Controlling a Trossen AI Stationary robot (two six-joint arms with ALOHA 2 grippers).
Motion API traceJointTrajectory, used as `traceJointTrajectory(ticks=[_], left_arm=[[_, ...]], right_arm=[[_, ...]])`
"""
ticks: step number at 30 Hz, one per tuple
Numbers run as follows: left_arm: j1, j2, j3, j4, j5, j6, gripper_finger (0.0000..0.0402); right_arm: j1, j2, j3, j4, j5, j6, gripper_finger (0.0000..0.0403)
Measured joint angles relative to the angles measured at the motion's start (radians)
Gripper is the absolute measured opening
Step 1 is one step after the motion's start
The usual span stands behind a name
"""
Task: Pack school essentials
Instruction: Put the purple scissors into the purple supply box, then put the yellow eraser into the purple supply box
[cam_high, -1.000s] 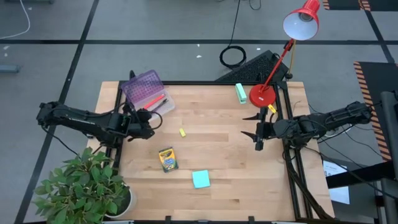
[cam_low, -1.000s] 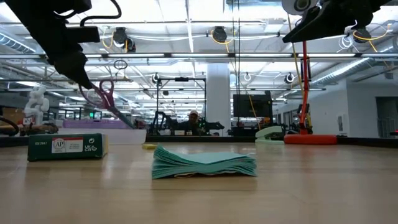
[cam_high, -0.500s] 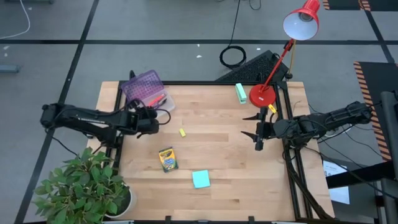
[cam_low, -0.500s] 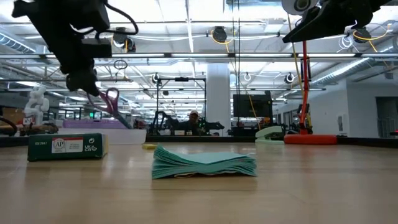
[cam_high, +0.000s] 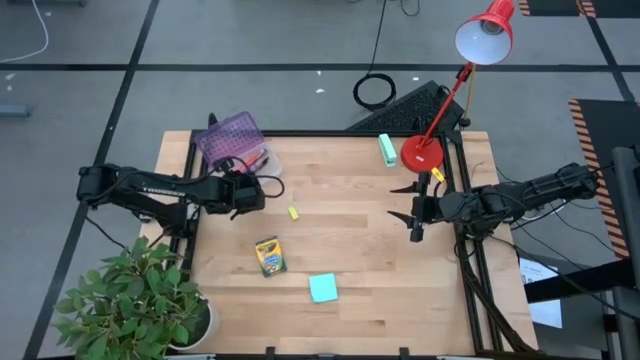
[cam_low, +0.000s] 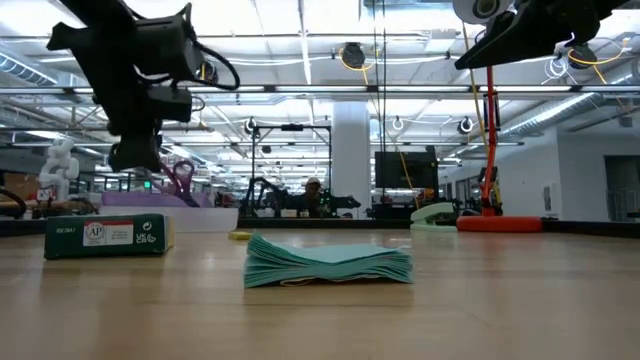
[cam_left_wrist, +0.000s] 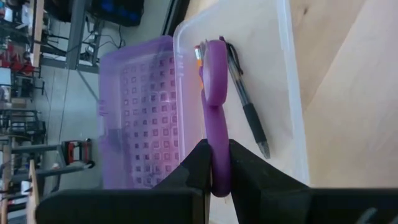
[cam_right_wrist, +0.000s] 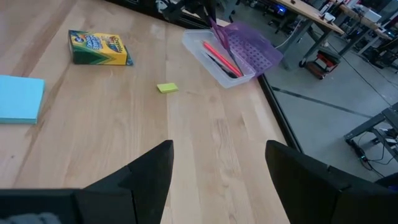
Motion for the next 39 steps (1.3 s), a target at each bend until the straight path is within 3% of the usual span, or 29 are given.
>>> traceJointTrajectory(ticks=[8,18,25,30,39], left_arm=[[0.006,0.03,0.0,-0.002,0.028,-0.002,0.0054],[0.006,0.03,0.0,-0.013,0.038,-0.039,0.0155],[0.006,0.03,0.0,-0.09,0.117,-0.209,0.0202],[0.029,0.03,0.0,-0.111,0.195,-0.267,0.0213],[0.072,0.029,0.024,-0.136,0.228,-0.326,0.0214]], right_arm=[[0.0,0.0,0.0,0.0,0.0,0.004,0.0251],[0.0,0.0,0.0,0.0,0.0,0.004,0.0251],[0.0,0.0,0.0,0.0,0.0,0.004,0.0251],[0.0,0.0,0.0,0.0,0.0,0.004,0.0251],[0.0,0.0,0.0,0.0,0.0,0.004,0.0251]])
